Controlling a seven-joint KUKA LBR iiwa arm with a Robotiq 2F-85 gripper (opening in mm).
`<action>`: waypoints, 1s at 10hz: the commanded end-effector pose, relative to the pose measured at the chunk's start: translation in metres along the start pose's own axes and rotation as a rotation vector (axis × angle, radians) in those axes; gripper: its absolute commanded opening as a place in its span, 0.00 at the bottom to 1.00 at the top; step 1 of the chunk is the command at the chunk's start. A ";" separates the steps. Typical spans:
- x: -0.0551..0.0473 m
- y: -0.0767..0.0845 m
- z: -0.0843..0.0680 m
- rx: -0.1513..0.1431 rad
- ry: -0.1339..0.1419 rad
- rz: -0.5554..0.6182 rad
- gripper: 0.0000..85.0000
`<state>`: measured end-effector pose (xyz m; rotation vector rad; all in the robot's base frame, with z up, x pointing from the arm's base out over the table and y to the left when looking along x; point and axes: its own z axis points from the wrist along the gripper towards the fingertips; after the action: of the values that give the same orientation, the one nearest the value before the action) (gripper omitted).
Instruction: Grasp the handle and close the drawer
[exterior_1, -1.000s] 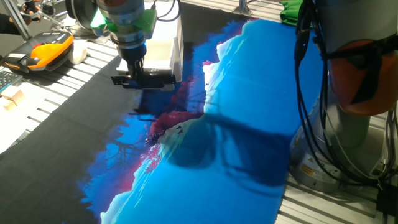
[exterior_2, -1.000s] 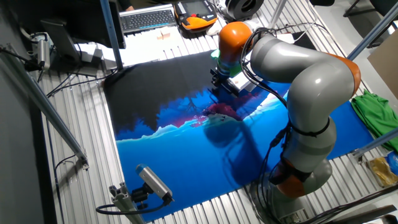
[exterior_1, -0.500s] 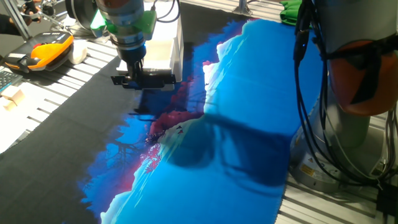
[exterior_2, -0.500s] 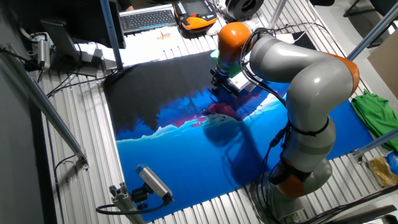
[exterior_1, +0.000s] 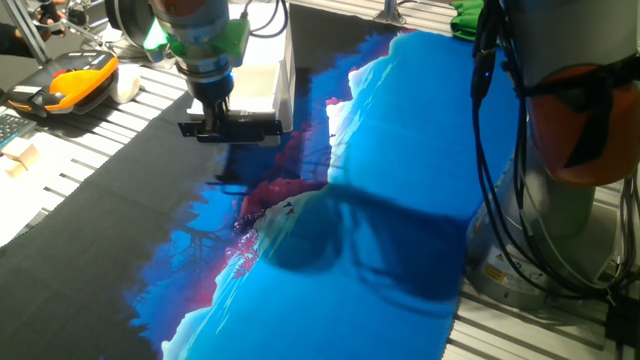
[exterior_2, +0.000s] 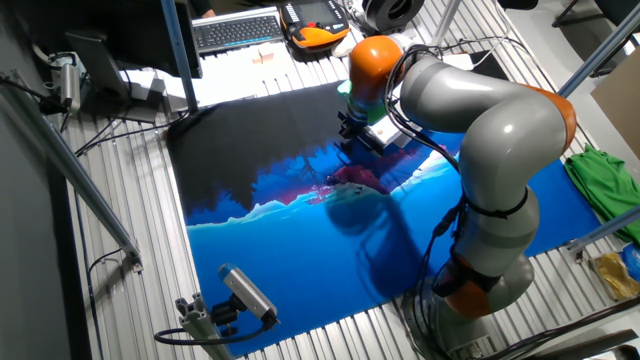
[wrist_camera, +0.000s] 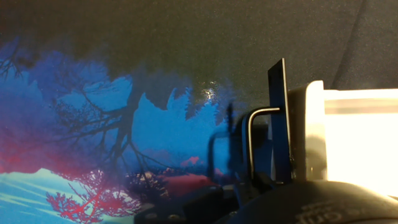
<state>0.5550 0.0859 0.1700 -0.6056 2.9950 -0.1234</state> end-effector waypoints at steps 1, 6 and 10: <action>0.000 0.000 0.000 0.000 0.001 0.000 0.20; -0.001 -0.003 -0.001 -0.017 0.028 -0.046 0.00; -0.002 -0.004 -0.001 -0.017 0.032 -0.049 0.00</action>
<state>0.5580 0.0825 0.1717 -0.6823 3.0155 -0.1145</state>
